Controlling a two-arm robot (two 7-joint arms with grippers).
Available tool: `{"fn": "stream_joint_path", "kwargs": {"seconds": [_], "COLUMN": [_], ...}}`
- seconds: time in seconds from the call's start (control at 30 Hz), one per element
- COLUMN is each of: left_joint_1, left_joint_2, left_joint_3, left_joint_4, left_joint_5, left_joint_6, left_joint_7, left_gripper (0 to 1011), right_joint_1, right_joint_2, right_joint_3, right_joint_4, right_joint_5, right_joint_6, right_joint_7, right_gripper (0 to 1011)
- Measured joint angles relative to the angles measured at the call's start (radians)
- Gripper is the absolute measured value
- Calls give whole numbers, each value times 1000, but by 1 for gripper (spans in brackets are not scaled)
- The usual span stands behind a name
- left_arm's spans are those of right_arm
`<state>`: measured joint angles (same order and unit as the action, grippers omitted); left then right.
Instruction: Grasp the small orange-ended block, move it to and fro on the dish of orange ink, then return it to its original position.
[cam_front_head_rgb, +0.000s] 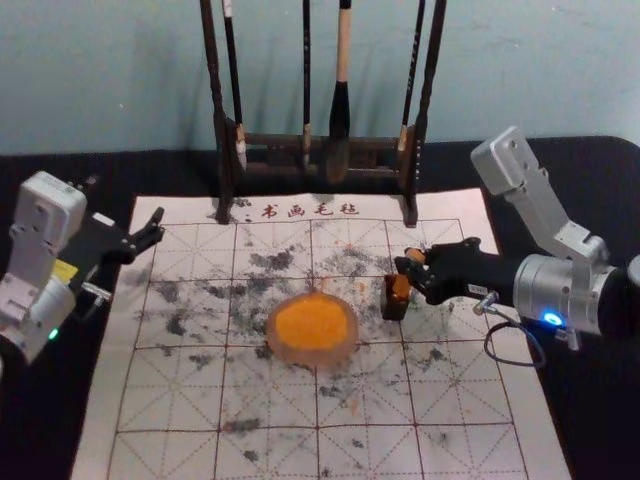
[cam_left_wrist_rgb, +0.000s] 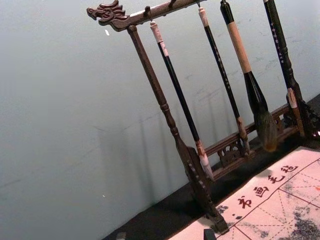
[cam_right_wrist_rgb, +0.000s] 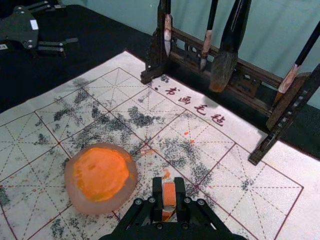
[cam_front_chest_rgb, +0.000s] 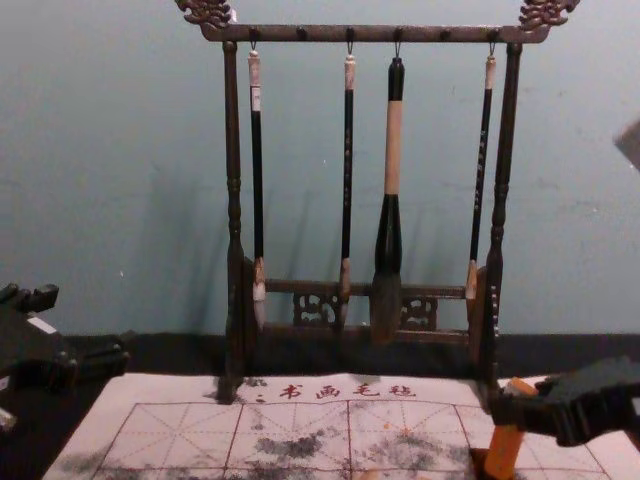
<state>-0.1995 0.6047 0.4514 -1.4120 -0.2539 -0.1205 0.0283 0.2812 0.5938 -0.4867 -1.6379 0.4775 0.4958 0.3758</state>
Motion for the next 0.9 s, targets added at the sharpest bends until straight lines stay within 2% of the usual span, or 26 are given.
{"fn": "stream_joint_path", "kwargs": {"seconds": [0.5,0.9], "left_joint_1": [0,0], "left_joint_2": [0,0], "left_joint_3": [0,0], "left_joint_4": [0,0], "left_joint_5": [0,0], "left_joint_6": [0,0], "left_joint_7": [0,0], "left_gripper": [1001,1001], "right_joint_1": [18,24], "right_joint_2": [-35,-60], "right_joint_3": [-20,-36], "right_joint_4": [47,72], "right_joint_5": [-41,-100], "right_joint_6": [-2,-20], "right_joint_7": [17,20], "right_gripper": [114,114]}}
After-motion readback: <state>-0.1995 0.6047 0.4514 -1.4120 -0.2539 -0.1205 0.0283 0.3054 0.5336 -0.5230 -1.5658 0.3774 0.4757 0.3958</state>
